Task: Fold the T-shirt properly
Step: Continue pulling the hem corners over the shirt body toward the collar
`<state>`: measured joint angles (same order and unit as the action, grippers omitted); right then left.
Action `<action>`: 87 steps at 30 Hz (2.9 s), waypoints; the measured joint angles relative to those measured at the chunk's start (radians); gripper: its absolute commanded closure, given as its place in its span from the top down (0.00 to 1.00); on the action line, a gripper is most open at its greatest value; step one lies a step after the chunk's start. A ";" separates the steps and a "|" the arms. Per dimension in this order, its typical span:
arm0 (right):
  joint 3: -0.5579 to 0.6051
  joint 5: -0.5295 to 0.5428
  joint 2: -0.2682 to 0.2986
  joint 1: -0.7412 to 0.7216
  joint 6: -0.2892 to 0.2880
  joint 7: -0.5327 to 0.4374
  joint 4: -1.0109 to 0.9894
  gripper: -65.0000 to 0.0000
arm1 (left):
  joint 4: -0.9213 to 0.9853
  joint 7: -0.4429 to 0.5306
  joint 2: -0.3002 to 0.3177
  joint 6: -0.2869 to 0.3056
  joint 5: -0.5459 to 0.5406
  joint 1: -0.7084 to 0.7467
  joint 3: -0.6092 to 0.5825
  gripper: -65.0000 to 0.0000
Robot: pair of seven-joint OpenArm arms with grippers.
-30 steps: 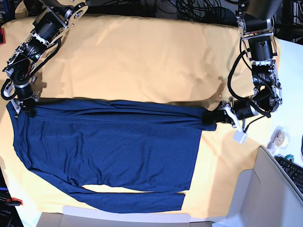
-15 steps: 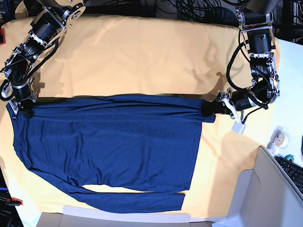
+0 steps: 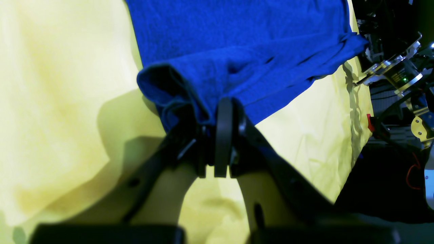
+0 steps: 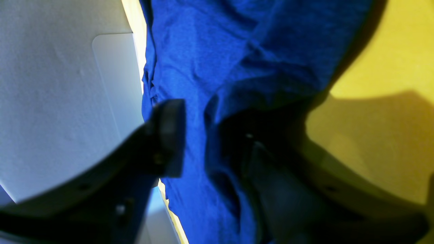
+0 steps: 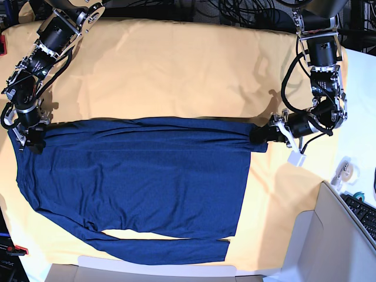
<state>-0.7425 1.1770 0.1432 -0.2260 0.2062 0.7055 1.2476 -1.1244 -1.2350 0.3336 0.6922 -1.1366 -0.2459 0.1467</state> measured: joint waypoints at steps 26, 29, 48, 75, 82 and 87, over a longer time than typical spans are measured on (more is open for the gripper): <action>0.102 -0.152 0.105 -0.034 0.002 0.004 0.063 0.58 | 0.000 0.006 0.002 0.000 -0.001 0.031 0.004 0.35; 0.122 -0.200 0.102 -0.032 0.004 0.008 0.096 0.58 | 0.000 0.004 0.001 -0.001 0.001 0.043 0.004 0.35; -0.115 -0.082 0.080 0.131 0.001 0.078 0.096 0.58 | 0.000 0.002 -0.003 -0.003 0.000 0.063 0.004 0.35; -0.110 -0.218 0.097 -0.037 0.030 -0.036 -0.114 0.58 | -0.002 0.002 -0.003 -0.003 0.000 0.058 0.004 0.35; -0.111 -0.222 0.124 -0.054 0.023 -0.075 -0.174 0.43 | -0.002 0.006 0.000 -0.072 -0.001 0.057 0.004 0.36; -0.111 -0.240 0.118 -0.049 0.031 -0.079 -0.179 0.10 | -0.002 0.006 -0.001 -0.101 -0.001 0.054 0.004 0.36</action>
<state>-0.8532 0.9367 0.2611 -0.2749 0.2367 0.6270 1.0687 -1.1263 -1.2289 0.3325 0.5911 -1.1378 -0.1917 0.1509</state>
